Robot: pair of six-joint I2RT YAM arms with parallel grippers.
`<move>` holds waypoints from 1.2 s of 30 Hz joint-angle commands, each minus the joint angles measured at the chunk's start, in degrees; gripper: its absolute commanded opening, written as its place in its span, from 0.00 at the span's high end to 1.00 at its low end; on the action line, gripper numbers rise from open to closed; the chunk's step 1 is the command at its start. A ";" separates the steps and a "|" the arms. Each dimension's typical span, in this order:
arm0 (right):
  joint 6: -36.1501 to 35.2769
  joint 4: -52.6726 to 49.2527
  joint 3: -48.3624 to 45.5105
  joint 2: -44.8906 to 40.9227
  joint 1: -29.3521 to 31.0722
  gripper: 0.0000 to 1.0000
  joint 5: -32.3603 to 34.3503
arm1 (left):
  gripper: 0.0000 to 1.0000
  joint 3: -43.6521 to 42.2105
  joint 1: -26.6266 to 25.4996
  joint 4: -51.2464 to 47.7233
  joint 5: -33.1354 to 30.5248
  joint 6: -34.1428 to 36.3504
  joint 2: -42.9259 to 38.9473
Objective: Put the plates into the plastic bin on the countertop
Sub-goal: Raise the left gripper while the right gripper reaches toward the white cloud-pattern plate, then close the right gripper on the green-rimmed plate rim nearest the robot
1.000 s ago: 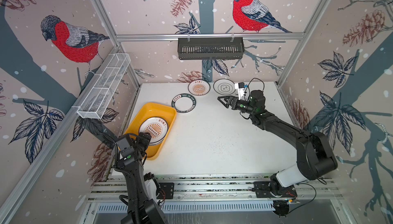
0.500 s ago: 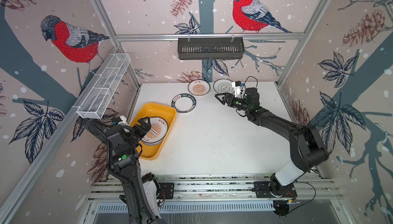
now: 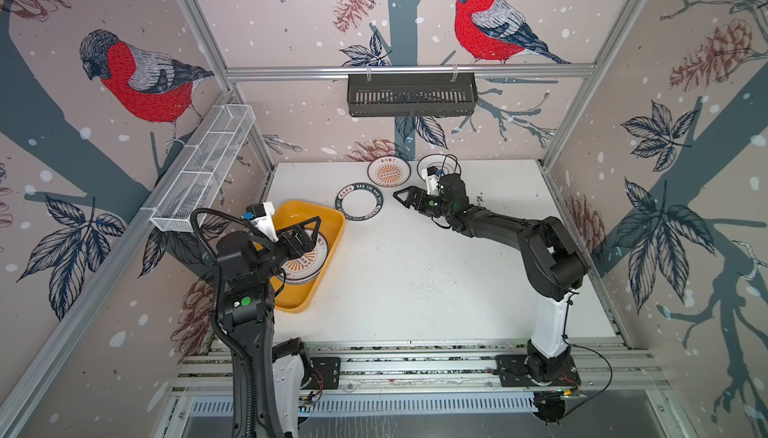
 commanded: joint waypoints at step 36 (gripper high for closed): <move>18.28 -0.82 22.01 26.21 4.66 0.22 9.38 | 0.04 10.32 -27.93 11.90 -2.21 8.33 26.80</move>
